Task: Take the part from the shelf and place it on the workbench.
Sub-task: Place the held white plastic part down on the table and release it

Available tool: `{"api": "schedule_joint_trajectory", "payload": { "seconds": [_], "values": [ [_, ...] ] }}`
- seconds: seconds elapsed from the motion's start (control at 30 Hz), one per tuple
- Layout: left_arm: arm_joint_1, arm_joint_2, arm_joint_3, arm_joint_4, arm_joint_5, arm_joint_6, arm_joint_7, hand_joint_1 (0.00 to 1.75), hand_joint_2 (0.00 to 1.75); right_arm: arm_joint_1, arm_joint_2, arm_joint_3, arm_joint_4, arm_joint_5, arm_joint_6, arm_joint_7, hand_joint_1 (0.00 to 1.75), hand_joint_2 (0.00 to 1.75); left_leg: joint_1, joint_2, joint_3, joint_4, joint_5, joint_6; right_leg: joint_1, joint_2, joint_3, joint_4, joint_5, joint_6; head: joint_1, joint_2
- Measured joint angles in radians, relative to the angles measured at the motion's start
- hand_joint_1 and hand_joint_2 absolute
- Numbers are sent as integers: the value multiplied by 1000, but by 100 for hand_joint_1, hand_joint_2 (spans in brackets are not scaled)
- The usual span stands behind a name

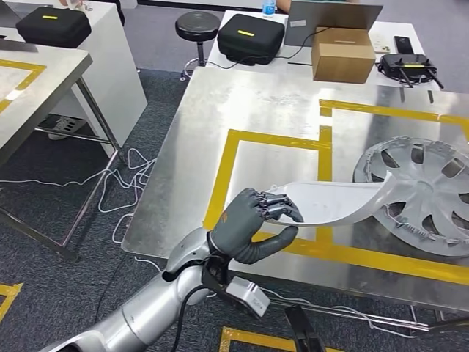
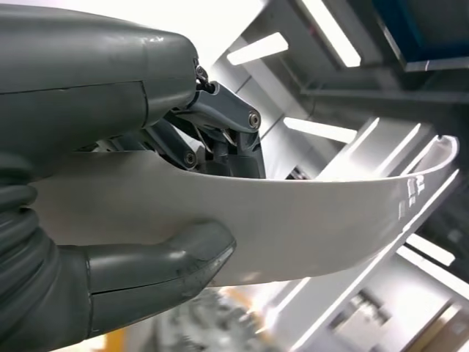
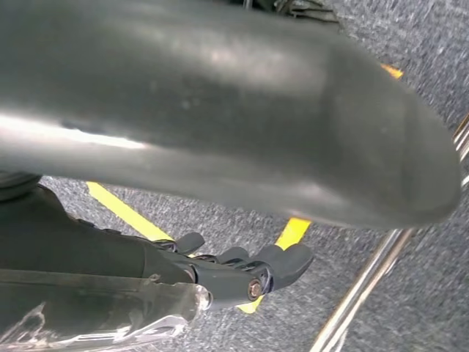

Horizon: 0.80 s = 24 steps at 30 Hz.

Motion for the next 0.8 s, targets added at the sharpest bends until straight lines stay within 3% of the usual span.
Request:
{"api": "schedule_joint_trajectory", "payload": {
  "seconds": [0.07, 0.13, 0.17, 0.2, 0.23, 0.3, 0.37, 0.47, 0.53, 0.63, 0.67, 0.7, 0.73, 0.8],
  "values": [
    [-46, -3, -17, 74, -30, -2, 17, 175, 175, -8, 0, 2, -1, 5, 10, 2, 0, 0, 3, 1, 1, -4, 2, 8, 0, -2, -42, 84, -45, 8, 8, 0],
    [-74, -3, -28, 136, -43, -3, 22, 175, 175, -10, -1, 3, -2, 6, 13, 3, 0, 0, 3, 2, 1, -4, 2, 11, -1, -2, -110, 219, -99, 13, 15, 0],
    [-82, -3, -33, 161, -50, -3, 26, 175, 175, -9, -1, 3, -2, 6, 15, 3, 0, 0, 3, 2, 2, -4, 1, 12, 0, -2, -134, 261, -107, 15, 15, 0],
    [-90, -3, -37, 183, -60, -4, 35, 175, 175, -8, -1, 4, -2, 6, 16, 4, 0, 0, 2, 2, 2, -4, 1, 12, 0, -2, -142, 268, -97, 15, 16, 0],
    [-98, -3, -42, 203, -73, -7, 48, 175, 175, -9, -1, 4, -2, 6, 18, 5, 0, 0, 3, 1, 3, -3, 0, 12, -1, -3, -130, 234, -68, 15, 16, 0],
    [-124, -4, -50, 249, -102, -16, 81, 175, 175, -11, -2, 7, -2, 7, 22, 8, 0, 0, 1, 0, 4, -1, -2, 7, -3, -4, -70, 99, 3, 15, 18, 0],
    [-159, -6, -53, 310, -128, -23, 110, 175, 175, -13, -3, 15, -2, 8, 26, 13, 0, 0, -5, -2, 2, 2, -1, -2, -5, -2, -31, 9, 36, 8, 18, 0],
    [-195, -8, -55, 388, -146, -24, 125, 175, 175, -9, -3, 23, -2, 8, 27, 18, 0, 0, -5, -1, -2, 0, 2, -14, -3, 3, -30, -2, 41, -13, 15, 0],
    [-214, -12, -56, 425, -156, -32, 141, 175, 175, -10, -4, 25, -3, 8, 28, 19, 0, 0, -3, 0, -17, 31, -22, -24, -4, 3, -30, -4, 44, -26, 12, 0],
    [-242, -16, -57, 494, -181, -68, 185, 175, 175, -11, -4, 28, -4, 7, 29, 21, 0, 0, -1, 1, -103, 213, -110, -35, -6, 1, -31, -5, 45, -36, 7, 0],
    [-247, -16, -57, 522, -191, -83, 197, 175, 175, -10, -5, 29, -4, 7, 31, 21, 0, 0, -1, 1, -129, 266, -125, -36, -6, 1, -31, -5, 45, -37, 7, 0],
    [-252, -17, -58, 549, -201, -100, 205, 175, 175, -10, -5, 29, -4, 7, 33, 22, 0, 0, -1, 1, -140, 287, -123, -35, -6, 2, -31, -5, 45, -37, 6, 0],
    [-256, -17, -59, 573, -210, -117, 209, 175, 175, -9, -6, 29, -4, 7, 35, 23, 0, 0, -1, 1, -132, 270, -102, -33, -6, 2, -31, -5, 46, -37, 6, 0],
    [-272, -20, -65, 616, -235, -151, 214, 175, 175, -10, -6, 32, -4, 7, 38, 24, 0, 0, -1, 2, -73, 153, -36, -25, -6, 3, -30, -5, 46, -35, 5, 0]
  ]
}}
